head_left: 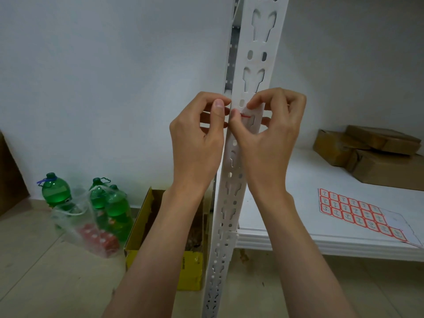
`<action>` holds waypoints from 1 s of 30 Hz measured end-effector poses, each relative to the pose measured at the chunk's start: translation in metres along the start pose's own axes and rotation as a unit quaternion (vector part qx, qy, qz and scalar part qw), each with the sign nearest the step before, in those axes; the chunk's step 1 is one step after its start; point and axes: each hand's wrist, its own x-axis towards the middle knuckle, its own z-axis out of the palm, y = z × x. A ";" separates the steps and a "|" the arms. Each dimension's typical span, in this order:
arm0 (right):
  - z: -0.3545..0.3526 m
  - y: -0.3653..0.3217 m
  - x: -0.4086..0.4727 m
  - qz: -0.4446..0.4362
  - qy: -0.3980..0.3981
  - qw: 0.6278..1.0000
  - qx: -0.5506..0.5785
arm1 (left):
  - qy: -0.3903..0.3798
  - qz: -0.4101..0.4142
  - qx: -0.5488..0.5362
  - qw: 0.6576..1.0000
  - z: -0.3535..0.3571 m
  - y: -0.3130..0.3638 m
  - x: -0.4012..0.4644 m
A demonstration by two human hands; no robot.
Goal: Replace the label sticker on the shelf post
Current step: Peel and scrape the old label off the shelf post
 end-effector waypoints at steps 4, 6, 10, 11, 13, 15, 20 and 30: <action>0.004 -0.002 0.000 0.012 0.009 1.000 0.006 | 0.001 -0.003 0.002 1.000 0.000 0.000 0.000; 0.005 -0.002 -0.001 0.015 0.014 1.000 0.007 | 0.001 -0.004 0.000 1.000 0.000 0.000 0.000; 0.006 -0.004 -0.003 0.021 0.017 0.999 0.017 | -0.003 -0.009 -0.004 1.000 0.000 0.001 -0.002; 0.006 -0.004 -0.003 0.023 0.015 0.999 0.021 | -0.003 -0.011 -0.005 1.000 0.000 0.001 -0.002; 0.005 -0.004 -0.002 0.024 0.007 0.999 0.026 | -0.002 -0.014 -0.007 1.000 0.000 0.001 -0.002; 0.005 -0.003 -0.001 0.025 0.001 0.999 0.024 | -0.003 -0.015 -0.006 1.000 -0.001 0.001 -0.003; 0.004 -0.003 -0.001 0.012 0.002 1.000 0.011 | -0.003 -0.018 -0.007 1.000 0.000 0.000 -0.003; 0.007 -0.001 -0.005 -0.042 0.028 0.998 -0.033 | -0.003 -0.020 -0.012 1.000 0.000 0.000 -0.003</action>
